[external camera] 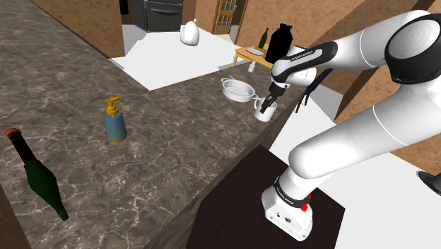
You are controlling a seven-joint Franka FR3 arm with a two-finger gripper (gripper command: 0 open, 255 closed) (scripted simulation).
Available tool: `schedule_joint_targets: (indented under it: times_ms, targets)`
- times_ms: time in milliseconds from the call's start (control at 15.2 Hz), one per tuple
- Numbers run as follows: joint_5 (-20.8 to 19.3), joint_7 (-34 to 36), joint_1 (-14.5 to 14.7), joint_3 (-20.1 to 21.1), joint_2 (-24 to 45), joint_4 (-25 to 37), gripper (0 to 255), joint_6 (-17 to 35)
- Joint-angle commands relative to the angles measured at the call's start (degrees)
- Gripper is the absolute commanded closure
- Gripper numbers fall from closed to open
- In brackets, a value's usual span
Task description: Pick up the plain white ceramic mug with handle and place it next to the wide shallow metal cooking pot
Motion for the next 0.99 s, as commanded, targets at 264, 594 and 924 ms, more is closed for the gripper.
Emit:
schedule_joint_targets:
  times_ms: [264,594,924]
  targets:
    - [-0.83,0.73,-0.56,0.78,-3.07,1.69,0,-4.66]
    - [-1.26,1.18,-0.93,1.45,-5.42,3.47,0,-8.73]
    - [-1.26,1.18,-0.93,1.45,-5.42,3.47,0,-8.73]
